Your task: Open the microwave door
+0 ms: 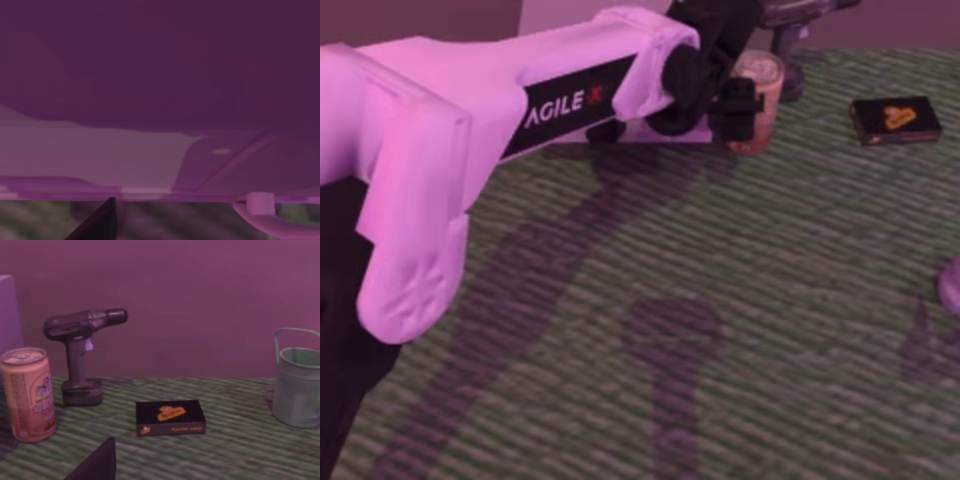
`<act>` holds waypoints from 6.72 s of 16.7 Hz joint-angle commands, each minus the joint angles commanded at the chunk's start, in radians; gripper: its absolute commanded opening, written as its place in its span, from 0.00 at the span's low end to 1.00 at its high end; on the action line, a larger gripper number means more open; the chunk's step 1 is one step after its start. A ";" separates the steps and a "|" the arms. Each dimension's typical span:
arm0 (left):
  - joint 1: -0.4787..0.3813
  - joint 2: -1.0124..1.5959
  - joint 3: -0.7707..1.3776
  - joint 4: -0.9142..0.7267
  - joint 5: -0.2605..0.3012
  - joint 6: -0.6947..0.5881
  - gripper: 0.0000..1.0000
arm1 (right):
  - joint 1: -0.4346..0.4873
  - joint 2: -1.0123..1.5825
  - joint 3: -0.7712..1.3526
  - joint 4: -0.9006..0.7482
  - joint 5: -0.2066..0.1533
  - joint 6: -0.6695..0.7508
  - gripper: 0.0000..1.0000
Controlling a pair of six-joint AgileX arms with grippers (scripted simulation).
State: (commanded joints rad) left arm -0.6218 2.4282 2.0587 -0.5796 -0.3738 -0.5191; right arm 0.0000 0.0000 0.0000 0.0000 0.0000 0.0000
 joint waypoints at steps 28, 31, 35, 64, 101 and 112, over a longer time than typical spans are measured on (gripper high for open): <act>-0.036 -0.068 -0.126 0.030 -0.007 -0.011 0.00 | 0.000 0.000 0.000 0.000 0.000 0.000 1.00; -0.032 -0.103 -0.181 0.066 -0.020 -0.028 0.00 | 0.000 0.000 0.000 0.000 0.000 0.000 1.00; -0.032 -0.104 -0.182 0.067 -0.020 -0.029 0.00 | 0.000 0.000 0.000 0.000 0.000 0.000 1.00; -0.027 -0.160 -0.282 0.132 0.018 0.030 0.00 | 0.000 0.000 0.000 0.000 0.000 0.000 1.00; -0.020 -0.218 -0.381 0.195 0.063 0.095 0.00 | 0.000 0.000 0.000 0.000 0.000 0.000 1.00; -0.020 -0.218 -0.381 0.195 0.063 0.095 0.00 | 0.000 0.000 0.000 0.000 0.000 0.000 1.00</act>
State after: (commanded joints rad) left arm -0.6413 2.2103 1.6777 -0.3843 -0.3109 -0.4242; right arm 0.0000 0.0000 0.0000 0.0000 0.0000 0.0000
